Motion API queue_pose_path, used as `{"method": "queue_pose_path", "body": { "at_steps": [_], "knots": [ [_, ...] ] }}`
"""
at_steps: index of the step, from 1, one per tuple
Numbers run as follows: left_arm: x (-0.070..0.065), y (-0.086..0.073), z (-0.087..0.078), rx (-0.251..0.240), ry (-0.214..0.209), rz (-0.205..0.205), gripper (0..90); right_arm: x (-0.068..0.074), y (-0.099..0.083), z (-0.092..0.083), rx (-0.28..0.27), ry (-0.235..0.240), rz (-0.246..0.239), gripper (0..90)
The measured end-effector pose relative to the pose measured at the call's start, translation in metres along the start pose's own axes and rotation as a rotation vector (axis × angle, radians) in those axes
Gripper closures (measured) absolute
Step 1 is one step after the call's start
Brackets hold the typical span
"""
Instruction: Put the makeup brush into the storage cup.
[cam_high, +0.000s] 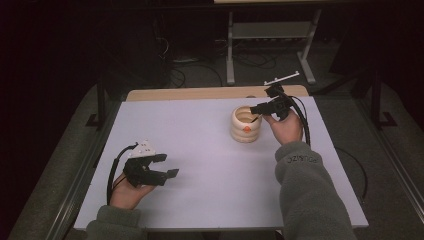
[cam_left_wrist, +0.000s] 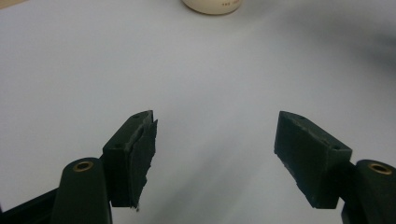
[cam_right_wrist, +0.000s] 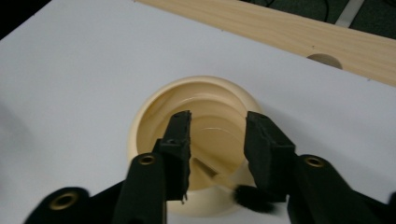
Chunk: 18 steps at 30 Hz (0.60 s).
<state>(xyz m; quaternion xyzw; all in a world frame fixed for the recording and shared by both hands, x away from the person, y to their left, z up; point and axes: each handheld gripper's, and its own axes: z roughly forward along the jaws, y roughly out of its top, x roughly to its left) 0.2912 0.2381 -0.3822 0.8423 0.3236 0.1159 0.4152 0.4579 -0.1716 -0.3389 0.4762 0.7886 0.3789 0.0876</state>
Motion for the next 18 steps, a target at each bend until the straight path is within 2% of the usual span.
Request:
{"method": "queue_pose_path", "body": {
  "at_steps": [4, 12, 16, 18],
  "knots": [
    [0.001, 0.0, 0.001, 0.008, 0.001, 0.009, 28.6, -0.003, -0.004, -0.008, -0.03, -0.014, 0.01, 46.4],
    [-0.001, 0.0, 0.002, 0.001, 0.001, -0.003, 28.4, -0.008, -0.011, -0.024, -0.094, 0.007, 0.018, 39.5],
    [0.001, -0.001, 0.001, 0.01, 0.003, 0.004, 28.2, -0.01, -0.015, -0.029, -0.106, 0.019, 0.015, 36.1],
    [0.0, -0.001, 0.002, 0.005, 0.005, -0.005, 28.0, -0.01, -0.017, -0.031, -0.112, 0.021, 0.005, 35.4]
  ]
}}
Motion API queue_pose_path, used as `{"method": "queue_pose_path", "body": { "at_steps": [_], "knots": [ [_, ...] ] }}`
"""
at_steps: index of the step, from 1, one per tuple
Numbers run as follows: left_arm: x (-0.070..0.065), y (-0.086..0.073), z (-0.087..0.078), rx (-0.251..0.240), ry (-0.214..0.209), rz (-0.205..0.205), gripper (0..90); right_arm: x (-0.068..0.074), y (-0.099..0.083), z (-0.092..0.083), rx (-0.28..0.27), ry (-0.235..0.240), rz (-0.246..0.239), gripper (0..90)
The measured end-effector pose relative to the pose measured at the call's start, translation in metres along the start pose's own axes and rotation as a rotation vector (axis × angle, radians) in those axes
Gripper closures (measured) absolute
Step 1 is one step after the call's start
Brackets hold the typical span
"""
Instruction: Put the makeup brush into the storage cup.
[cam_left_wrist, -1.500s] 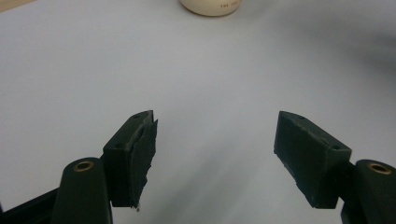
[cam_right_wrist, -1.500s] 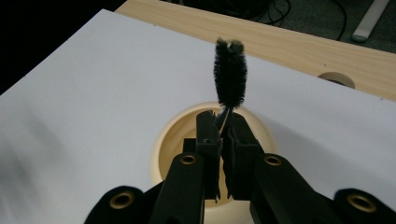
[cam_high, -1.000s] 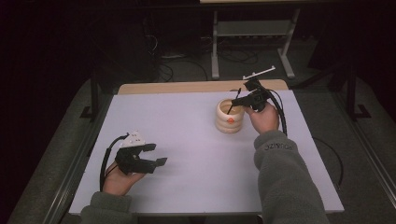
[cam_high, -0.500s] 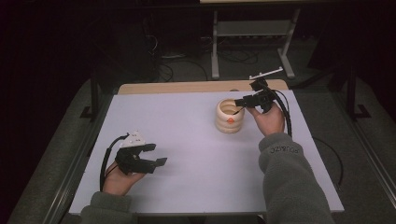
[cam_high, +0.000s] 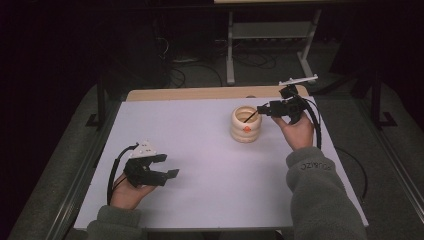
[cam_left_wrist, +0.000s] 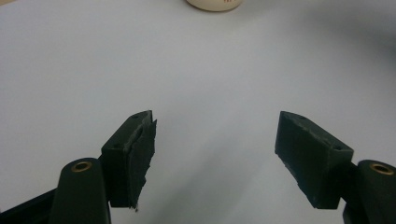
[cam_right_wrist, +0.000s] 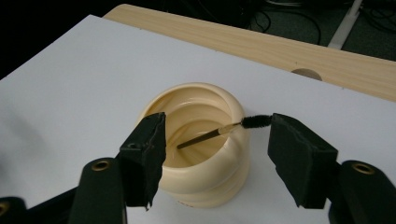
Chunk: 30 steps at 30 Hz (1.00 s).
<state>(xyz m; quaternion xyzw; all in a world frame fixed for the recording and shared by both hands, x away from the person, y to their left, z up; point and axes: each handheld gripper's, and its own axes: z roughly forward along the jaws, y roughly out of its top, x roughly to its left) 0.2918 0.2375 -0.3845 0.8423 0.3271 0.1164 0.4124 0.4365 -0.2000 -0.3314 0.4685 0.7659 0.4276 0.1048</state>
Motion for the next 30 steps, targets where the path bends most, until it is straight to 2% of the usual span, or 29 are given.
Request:
{"method": "queue_pose_path", "body": {
  "at_steps": [2, 5, 21, 26, 30],
  "knots": [
    [0.0, 0.0, 0.0, -0.001, 0.004, -0.004, 27.7, 0.0, -0.002, -0.002, -0.014, 0.024, 0.009, 33.7],
    [0.001, 0.0, 0.0, -0.001, 0.005, -0.002, 27.2, 0.002, -0.005, -0.005, -0.034, 0.035, -0.017, 32.7],
    [0.0, 0.0, -0.001, -0.003, 0.013, -0.006, 25.8, -0.001, -0.032, -0.015, -0.047, 0.049, -0.006, 27.0],
    [0.001, 0.0, -0.002, 0.002, 0.016, 0.007, 25.4, 0.0, -0.039, -0.018, -0.045, 0.05, -0.019, 26.0],
    [0.001, 0.0, -0.002, -0.007, 0.016, -0.005, 25.1, 0.001, -0.045, -0.021, -0.05, 0.057, -0.026, 25.3]
  ]
}}
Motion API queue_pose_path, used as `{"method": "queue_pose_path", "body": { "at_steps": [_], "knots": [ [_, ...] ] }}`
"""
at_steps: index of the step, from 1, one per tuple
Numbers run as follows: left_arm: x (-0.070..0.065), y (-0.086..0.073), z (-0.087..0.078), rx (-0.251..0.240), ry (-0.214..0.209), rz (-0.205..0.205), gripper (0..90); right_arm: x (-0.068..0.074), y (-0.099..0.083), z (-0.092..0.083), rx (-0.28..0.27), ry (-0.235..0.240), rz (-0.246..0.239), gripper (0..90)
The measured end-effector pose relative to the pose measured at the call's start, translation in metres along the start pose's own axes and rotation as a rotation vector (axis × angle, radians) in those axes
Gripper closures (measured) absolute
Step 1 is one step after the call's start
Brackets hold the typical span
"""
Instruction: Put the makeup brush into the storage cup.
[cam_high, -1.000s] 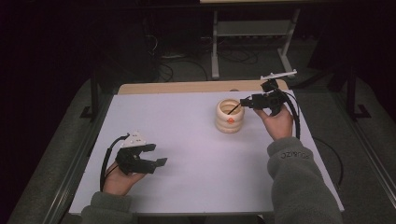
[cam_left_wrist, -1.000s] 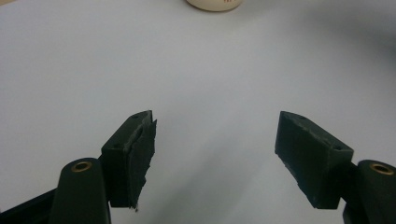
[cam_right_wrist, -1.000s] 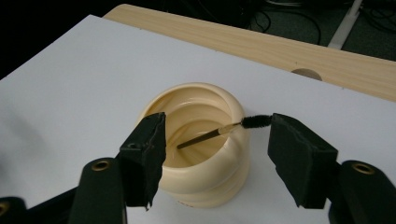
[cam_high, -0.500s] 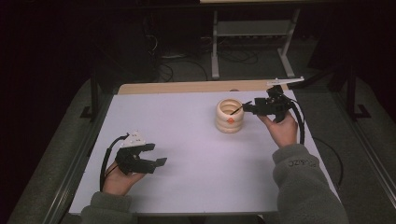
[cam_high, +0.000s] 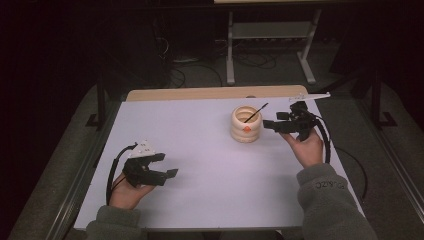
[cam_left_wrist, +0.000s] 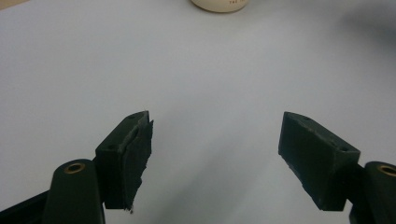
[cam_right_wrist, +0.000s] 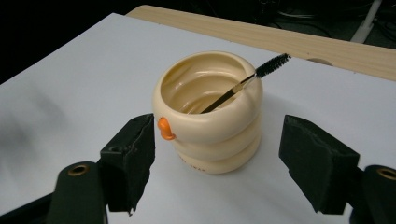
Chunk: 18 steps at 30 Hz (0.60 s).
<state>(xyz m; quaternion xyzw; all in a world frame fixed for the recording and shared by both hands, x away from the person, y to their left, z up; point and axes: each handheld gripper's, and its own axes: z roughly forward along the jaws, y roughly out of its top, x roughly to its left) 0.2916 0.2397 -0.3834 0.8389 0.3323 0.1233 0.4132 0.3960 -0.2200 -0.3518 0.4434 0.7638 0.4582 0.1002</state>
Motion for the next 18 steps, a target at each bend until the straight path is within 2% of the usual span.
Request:
{"method": "queue_pose_path", "body": {
  "at_steps": [3, 9, 12, 18],
  "knots": [
    [0.001, 0.0, -0.002, 0.006, 0.005, 0.006, 24.8, 0.003, -0.003, -0.002, 0.0, 0.0, -0.007, 25.0],
    [0.002, -0.001, -0.002, -0.012, 0.009, -0.002, 23.9, 0.01, -0.01, -0.004, -0.007, 0.011, -0.043, 24.2],
    [0.001, -0.001, -0.002, -0.011, 0.011, -0.001, 23.3, 0.012, -0.013, -0.004, 0.006, 0.016, -0.043, 23.4],
    [0.002, -0.001, -0.005, -0.015, 0.012, 0.001, 22.7, 0.017, -0.02, -0.002, -0.005, 0.03, -0.06, 22.3]
  ]
}}
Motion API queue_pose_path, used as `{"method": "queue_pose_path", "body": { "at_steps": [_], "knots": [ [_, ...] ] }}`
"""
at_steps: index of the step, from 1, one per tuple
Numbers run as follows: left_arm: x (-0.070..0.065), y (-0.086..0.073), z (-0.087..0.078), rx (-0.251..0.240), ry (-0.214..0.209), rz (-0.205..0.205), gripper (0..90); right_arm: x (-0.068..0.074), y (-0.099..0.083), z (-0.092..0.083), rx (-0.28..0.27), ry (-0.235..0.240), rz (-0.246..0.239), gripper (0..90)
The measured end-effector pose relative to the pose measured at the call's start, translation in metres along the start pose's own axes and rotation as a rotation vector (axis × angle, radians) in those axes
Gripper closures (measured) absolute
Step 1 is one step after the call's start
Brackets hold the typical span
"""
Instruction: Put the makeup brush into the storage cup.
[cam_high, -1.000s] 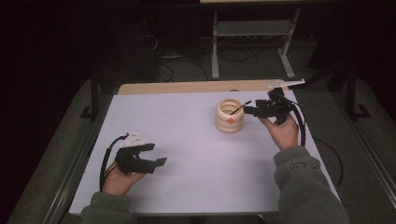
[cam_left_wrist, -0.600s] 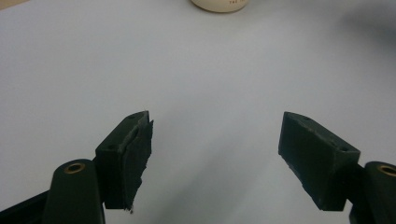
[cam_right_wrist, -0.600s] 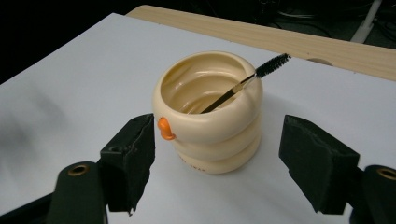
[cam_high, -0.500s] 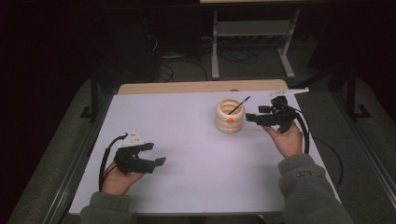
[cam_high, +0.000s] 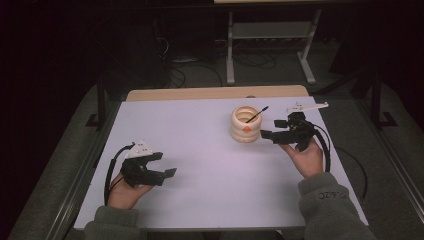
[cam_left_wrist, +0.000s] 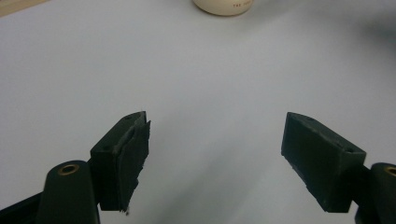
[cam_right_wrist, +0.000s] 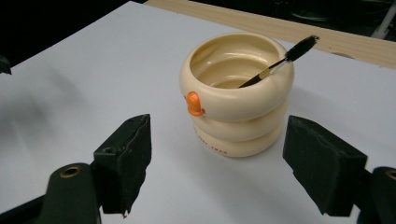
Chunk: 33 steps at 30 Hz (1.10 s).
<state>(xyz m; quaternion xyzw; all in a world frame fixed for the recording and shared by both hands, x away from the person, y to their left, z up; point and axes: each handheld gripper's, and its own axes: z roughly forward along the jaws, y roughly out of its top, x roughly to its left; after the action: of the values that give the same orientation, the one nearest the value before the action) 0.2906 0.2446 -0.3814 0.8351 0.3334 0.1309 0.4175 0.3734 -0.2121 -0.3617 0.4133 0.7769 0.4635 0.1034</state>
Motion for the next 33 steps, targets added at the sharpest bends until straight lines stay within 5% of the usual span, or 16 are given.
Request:
{"method": "queue_pose_path", "body": {
  "at_steps": [33],
  "knots": [
    [-0.002, -0.004, 0.0, 0.003, 0.001, 0.007, 20.5, 0.016, -0.045, -0.013, 0.021, 0.026, -0.044, 18.7]
  ]
}}
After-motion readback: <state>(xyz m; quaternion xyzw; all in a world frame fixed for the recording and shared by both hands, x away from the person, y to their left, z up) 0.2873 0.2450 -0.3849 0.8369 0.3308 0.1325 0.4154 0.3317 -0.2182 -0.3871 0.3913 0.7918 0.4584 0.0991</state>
